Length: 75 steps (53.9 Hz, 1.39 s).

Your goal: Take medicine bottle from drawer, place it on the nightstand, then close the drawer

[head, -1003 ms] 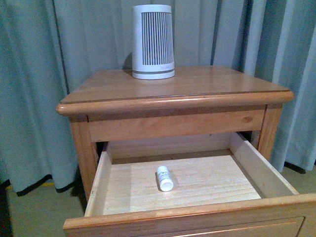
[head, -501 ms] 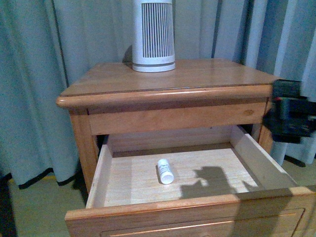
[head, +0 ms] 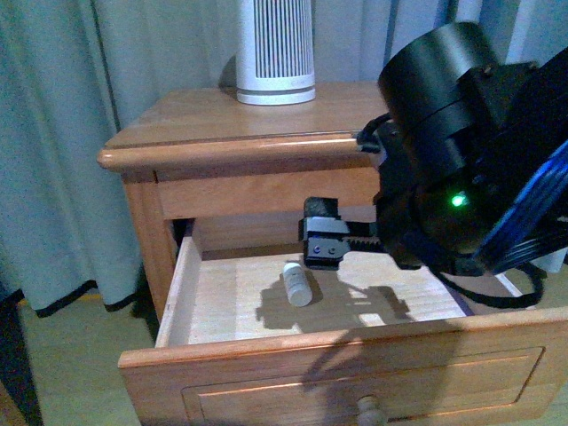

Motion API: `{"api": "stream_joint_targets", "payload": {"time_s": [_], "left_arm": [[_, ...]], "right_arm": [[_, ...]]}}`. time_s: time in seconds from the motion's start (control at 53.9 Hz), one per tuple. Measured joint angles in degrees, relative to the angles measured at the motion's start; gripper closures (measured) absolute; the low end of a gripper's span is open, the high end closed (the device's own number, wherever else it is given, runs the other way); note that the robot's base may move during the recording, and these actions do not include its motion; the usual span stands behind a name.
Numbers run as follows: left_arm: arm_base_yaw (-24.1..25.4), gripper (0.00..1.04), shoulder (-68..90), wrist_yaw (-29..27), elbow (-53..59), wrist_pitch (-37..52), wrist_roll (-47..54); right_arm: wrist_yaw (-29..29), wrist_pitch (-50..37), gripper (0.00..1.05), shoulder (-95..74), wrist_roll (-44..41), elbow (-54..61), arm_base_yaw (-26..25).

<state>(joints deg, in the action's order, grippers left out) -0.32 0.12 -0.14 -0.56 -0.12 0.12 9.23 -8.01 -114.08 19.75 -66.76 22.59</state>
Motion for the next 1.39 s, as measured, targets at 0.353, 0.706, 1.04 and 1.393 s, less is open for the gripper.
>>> {"api": "stream_joint_targets", "payload": {"time_s": [0.353,0.706,1.04,1.393], "left_arm": [[0.0,0.07,0.0,0.0,0.0,0.0,0.0],[0.0,0.07,0.0,0.0,0.0,0.0,0.0],[0.0,0.07,0.0,0.0,0.0,0.0,0.0],[0.0,0.07,0.0,0.0,0.0,0.0,0.0]], "right_arm": [[0.6,-1.9,0.07,-11.2,-0.3,-9.3,1.5],[1.3,-0.7,0.07,-19.4,-0.4,-17.8,2.6],[2.8,1.4,0.30,-22.1,-0.3,-20.6,3.8],[3.7,1.0,0.74,-21.7,-0.7,-20.2,3.8]]}}
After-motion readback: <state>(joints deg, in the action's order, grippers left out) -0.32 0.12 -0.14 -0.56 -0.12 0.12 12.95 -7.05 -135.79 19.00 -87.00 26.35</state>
